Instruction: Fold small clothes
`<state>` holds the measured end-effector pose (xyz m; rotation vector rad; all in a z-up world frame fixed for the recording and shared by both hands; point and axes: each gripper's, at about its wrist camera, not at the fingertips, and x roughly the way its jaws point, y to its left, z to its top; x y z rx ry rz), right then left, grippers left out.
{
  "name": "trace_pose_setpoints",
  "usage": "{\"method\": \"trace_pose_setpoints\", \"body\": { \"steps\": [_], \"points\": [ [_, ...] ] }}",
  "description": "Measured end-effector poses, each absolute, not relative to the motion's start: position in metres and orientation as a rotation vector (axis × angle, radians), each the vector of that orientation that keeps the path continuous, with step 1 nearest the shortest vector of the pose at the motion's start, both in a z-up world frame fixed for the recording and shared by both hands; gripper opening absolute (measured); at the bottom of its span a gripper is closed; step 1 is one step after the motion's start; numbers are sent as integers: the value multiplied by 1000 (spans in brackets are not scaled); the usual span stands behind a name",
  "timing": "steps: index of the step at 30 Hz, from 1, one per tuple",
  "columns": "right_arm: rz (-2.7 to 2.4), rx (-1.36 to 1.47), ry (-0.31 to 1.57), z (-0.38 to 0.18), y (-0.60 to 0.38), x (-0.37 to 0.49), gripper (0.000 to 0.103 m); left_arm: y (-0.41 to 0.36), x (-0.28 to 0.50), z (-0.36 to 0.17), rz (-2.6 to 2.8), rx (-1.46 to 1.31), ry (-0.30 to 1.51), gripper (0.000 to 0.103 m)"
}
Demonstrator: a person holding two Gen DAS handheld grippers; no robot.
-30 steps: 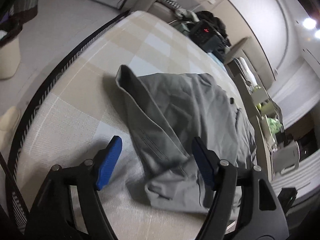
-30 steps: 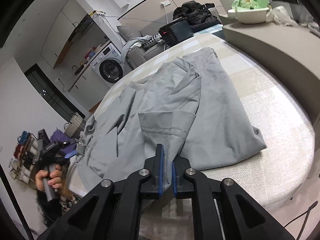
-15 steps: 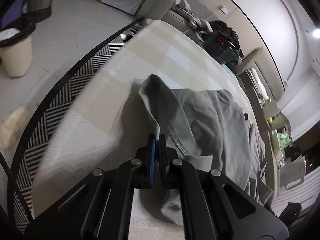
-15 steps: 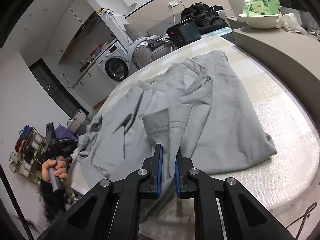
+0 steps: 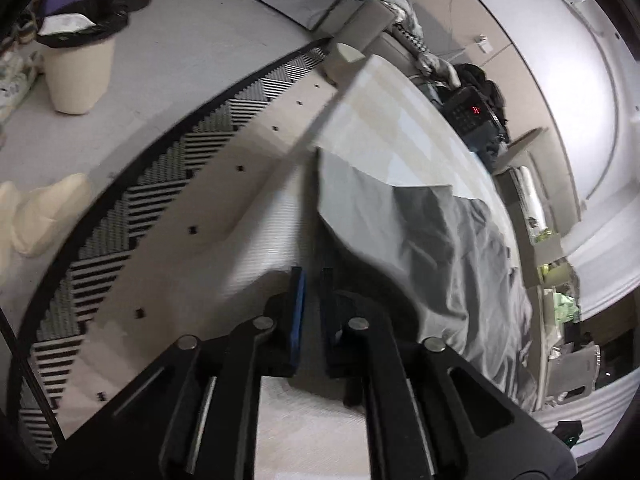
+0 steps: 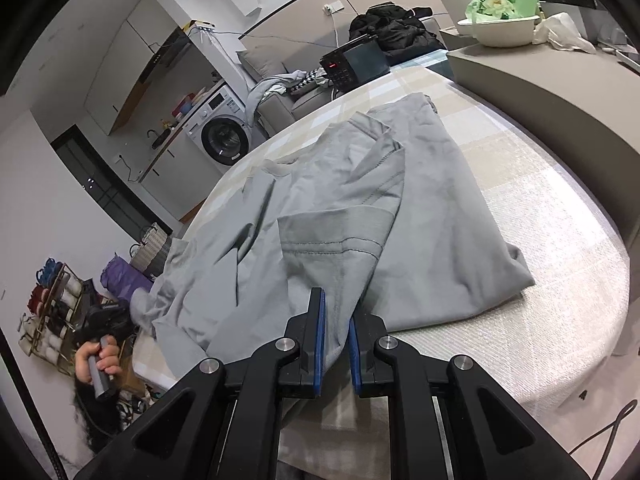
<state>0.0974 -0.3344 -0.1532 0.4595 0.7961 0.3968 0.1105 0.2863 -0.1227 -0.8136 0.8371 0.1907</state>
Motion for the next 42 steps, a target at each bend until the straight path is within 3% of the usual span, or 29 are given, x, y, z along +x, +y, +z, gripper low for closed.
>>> {"method": "trace_pose_setpoints", "body": {
  "steps": [1, 3, 5, 14, 16, 18, 19, 24, 28, 33, 37, 38, 41, 42],
  "points": [
    [396, 461, 797, -154, -334, 97, 12, 289, 107, -119, 186, -814, 833, 17],
    [399, 462, 801, -156, -333, 96, 12, 290, 104, -112, 155, -830, 828, 44],
    [403, 458, 805, -157, -330, 96, 12, 288, 101, -109, 133, -829, 824, 53],
    [420, 429, 790, -151, -324, 95, 12, 272, 107, -112, 124, -787, 853, 51],
    [426, 430, 791, -151, -323, 96, 12, 268, 117, -115, 133, -779, 842, 34],
    [433, 432, 790, -151, -322, 96, 12, 264, 126, -121, 149, -787, 842, 5],
    [435, 432, 788, -151, -322, 96, 12, 262, 130, -124, 150, -793, 842, 1],
    [435, 440, 784, -151, -327, 95, 12, 251, 140, -109, 125, -804, 781, 0],
    [438, 457, 783, -154, -331, 96, 12, 225, 159, -54, 30, -743, 705, 0],
    [443, 468, 785, -154, -332, 95, 12, 141, 210, 13, -172, -601, 669, 0],
    [438, 468, 769, -149, -337, 92, 12, 37, 261, 17, -407, -500, 766, 0],
    [433, 466, 766, -149, -338, 92, 12, 17, 271, 10, -472, -499, 795, 2],
    [422, 476, 771, -150, -342, 92, 12, -37, 295, -28, -626, -470, 1026, 31],
    [419, 478, 774, -150, -344, 92, 12, -40, 295, -37, -635, -487, 1080, 32]
  ]
}}
